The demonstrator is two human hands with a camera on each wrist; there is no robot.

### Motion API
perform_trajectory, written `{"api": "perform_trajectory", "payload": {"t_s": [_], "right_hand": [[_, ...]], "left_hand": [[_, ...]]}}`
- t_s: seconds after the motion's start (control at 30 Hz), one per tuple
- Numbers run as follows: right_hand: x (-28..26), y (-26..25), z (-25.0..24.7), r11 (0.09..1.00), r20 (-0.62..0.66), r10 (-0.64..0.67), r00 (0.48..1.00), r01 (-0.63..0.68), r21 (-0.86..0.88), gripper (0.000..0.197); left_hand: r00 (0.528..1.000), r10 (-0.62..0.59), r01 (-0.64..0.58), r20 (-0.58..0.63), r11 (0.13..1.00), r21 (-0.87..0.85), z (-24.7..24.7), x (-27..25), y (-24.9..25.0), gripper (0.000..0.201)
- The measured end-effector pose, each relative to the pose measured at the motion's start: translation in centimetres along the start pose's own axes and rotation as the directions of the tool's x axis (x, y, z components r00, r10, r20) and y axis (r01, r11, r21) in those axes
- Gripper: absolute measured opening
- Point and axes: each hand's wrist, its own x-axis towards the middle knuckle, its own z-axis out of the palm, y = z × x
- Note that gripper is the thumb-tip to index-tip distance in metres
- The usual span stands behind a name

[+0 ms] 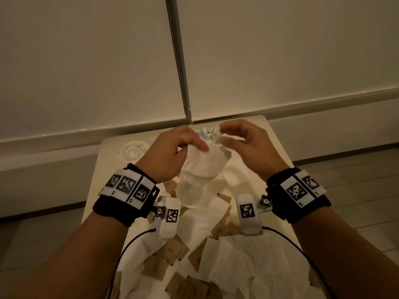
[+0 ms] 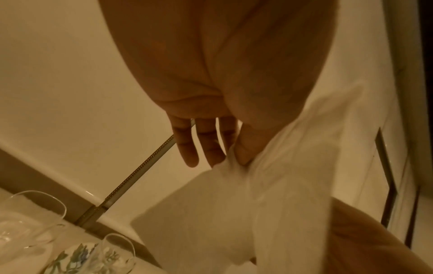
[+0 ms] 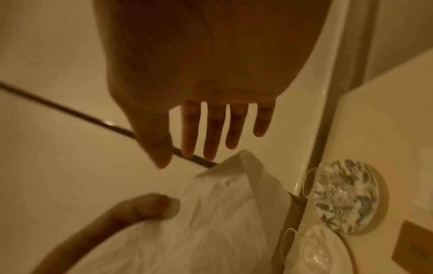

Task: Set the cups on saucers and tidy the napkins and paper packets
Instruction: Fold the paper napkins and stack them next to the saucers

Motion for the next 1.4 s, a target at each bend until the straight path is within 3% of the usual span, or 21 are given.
{"api": "perform_trajectory", "payload": {"t_s": [0.07,0.13,0.33,0.47,0.57,0.67,0.83,0.9,0.97,1.07,1.3,1.4], "right_hand": [[0.0,-0.2,0.3,0.987,0.176,0.025,0.984,0.003,-0.158,0.023],[-0.2,-0.3,0.6,0.983,0.235,0.055,0.970,-0.012,-0.183,0.020],[-0.5,0.4,1.4,0.993,0.211,0.050,0.976,-0.026,-0.117,0.022],[-0.5,0.8,1.6,0.994,0.157,0.047,0.986,-0.030,-0.109,0.012],[-0.5,0.5,2.0,0.993,0.183,0.030,0.983,-0.007,-0.122,0.020],[-0.4,0.0,2.8,0.988,0.240,0.010,0.971,0.028,-0.152,0.013],[-0.1,0.1,2.6,0.992,0.231,0.011,0.973,0.019,-0.126,0.010],[-0.1,0.2,2.5,0.991,0.239,0.020,0.971,0.013,-0.135,0.012],[-0.2,0.4,2.3,0.990,0.240,0.028,0.970,0.007,-0.143,0.011],[-0.2,0.8,2.1,0.988,0.235,0.040,0.971,-0.004,-0.152,0.010],[-0.3,3.1,-0.4,0.950,0.200,0.172,0.965,-0.108,-0.294,0.005],[-0.1,3.3,-0.3,0.927,0.201,0.146,0.969,-0.063,-0.369,0.030]], "left_hand": [[1.000,0.015,-0.015,0.020,1.000,0.013,0.1,0.1,0.1,0.026],[1.000,0.005,-0.006,0.021,1.000,0.030,0.2,0.1,0.0,0.027],[0.997,-0.070,0.070,-0.011,0.997,0.037,-0.2,0.3,-0.4,0.029],[0.994,-0.107,0.107,-0.013,0.994,-0.012,-0.5,0.4,-0.4,0.023],[0.994,-0.106,0.106,0.010,0.994,-0.032,-0.7,0.4,-0.4,0.025],[0.994,-0.101,0.103,0.034,0.993,-0.049,-0.9,0.5,-0.3,0.024],[0.976,-0.216,0.209,-0.011,0.955,-0.212,-0.7,1.0,-0.7,0.019],[0.969,-0.243,0.246,0.045,0.936,-0.253,-0.7,1.0,-0.8,0.019],[0.969,-0.224,0.241,0.109,0.954,-0.181,-0.4,1.0,-1.1,0.026],[0.976,-0.196,0.202,0.091,0.977,-0.065,0.3,1.2,-1.8,0.012],[0.969,-0.249,0.248,0.007,0.962,-0.117,0.7,1.6,-3.4,0.013],[0.974,-0.223,0.227,0.050,0.970,-0.083,1.5,1.8,-3.5,0.011]]}}
